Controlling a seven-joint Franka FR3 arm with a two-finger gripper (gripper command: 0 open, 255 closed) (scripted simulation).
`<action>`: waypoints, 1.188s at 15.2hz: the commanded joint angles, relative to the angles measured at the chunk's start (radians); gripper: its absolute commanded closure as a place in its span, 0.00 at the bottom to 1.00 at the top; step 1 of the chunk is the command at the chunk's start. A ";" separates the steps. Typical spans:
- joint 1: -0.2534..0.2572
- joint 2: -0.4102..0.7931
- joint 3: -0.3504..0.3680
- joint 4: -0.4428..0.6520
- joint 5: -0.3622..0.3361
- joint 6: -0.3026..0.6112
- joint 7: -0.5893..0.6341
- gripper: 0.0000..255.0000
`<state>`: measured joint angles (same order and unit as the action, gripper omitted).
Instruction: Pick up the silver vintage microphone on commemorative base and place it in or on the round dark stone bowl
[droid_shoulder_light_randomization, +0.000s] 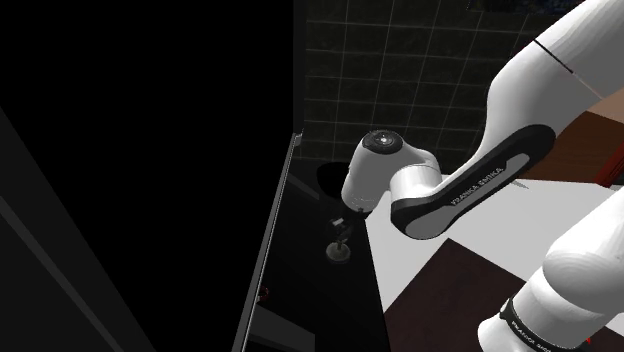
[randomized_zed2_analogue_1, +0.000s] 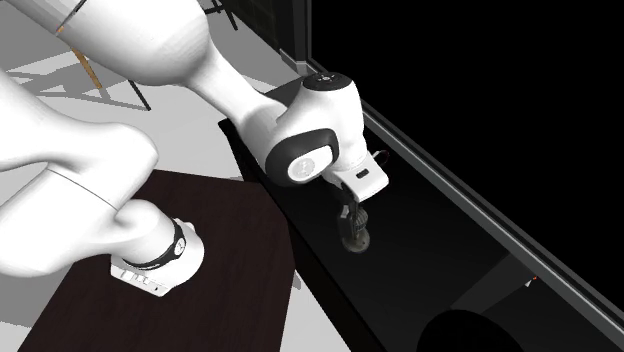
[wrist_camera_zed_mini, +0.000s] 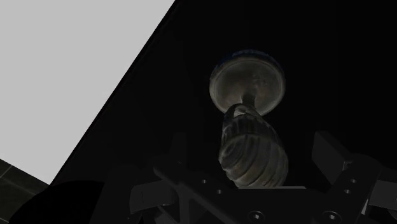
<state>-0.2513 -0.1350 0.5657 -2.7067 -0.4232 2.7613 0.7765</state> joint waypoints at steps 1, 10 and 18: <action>-0.021 0.028 0.011 0.006 -0.052 0.015 0.040 0.00; -0.020 0.027 0.010 0.006 -0.052 0.014 0.040 1.00; -0.020 0.028 0.010 0.006 -0.052 0.015 0.040 1.00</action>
<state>-0.2709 -0.1080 0.5759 -2.6997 -0.4750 2.7762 0.8165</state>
